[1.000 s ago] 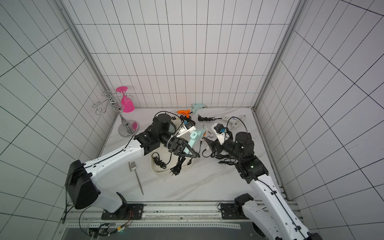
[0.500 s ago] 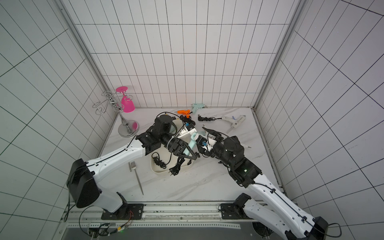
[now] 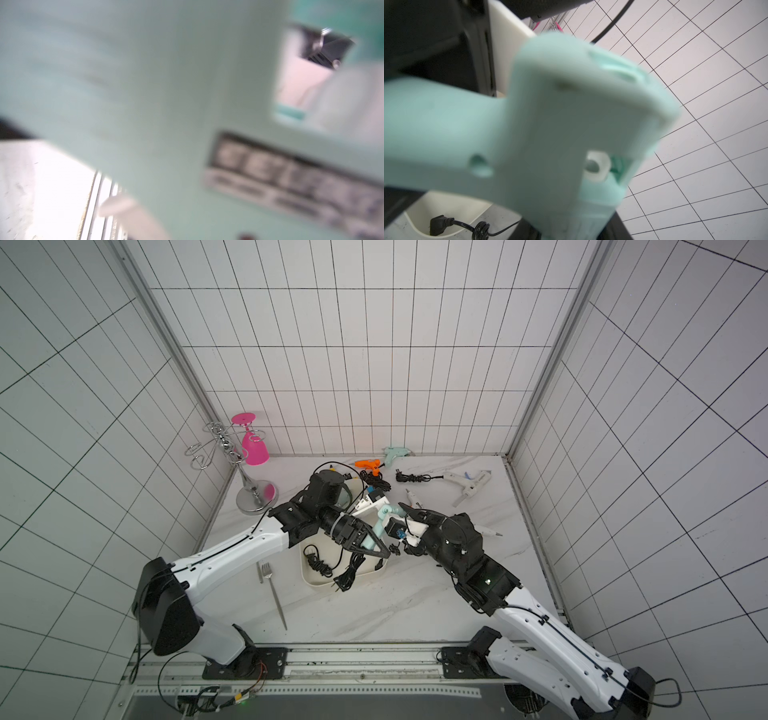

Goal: Put the hot melt glue gun into the storage box
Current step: Pick up the hot melt adhesive gun from the center of the board, then place the hot melt adhesive gun in the storage box.

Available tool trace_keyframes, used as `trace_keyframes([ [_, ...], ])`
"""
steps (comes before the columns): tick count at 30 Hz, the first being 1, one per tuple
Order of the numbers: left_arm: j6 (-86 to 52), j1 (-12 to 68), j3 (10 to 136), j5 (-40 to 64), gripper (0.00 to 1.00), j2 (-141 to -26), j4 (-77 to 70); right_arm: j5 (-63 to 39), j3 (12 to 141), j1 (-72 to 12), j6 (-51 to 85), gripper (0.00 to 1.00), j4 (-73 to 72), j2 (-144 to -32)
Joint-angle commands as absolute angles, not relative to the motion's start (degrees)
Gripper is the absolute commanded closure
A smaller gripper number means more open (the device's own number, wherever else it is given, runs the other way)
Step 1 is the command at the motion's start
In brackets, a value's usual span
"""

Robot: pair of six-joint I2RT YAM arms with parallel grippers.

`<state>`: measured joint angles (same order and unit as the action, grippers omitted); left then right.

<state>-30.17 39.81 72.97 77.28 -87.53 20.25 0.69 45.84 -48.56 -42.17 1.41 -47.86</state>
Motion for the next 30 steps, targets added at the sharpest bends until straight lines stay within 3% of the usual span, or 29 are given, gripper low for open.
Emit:
trace_keyframes([
  [1, -22.0, 37.3, 76.1, 63.2, 0.24, -85.4, 29.1, 4.3, 46.1, -49.3, -37.1, 0.85, -2.1, -47.3],
  [5, -19.9, 34.8, 75.6, 43.4, 0.02, -78.9, 31.4, 8.8, 46.1, -47.7, -35.4, 0.87, 0.5, -47.5],
  [10, -19.0, 34.6, 71.9, 16.1, 0.01, -69.5, 32.5, 6.5, 49.6, -43.8, -32.1, 0.88, 7.5, -52.1],
  [17, -16.0, 33.9, 66.1, -17.1, 0.01, -59.7, 38.9, 2.3, 58.2, -41.9, -34.4, 0.87, 11.6, -69.4],
  [19, -15.4, 31.8, 64.7, -20.9, 0.01, -59.4, 39.9, 3.6, 62.6, -41.9, -35.5, 0.86, 12.8, -75.2],
  [24, -16.4, 24.5, 61.4, -18.0, 0.01, -59.6, 40.5, 10.5, 78.9, -42.9, -44.0, 0.85, 25.6, -91.4],
  [30, -15.1, 20.6, 59.3, -15.8, 0.01, -58.7, 40.0, 5.0, 85.0, -43.1, -55.5, 0.91, 32.3, -96.9],
])
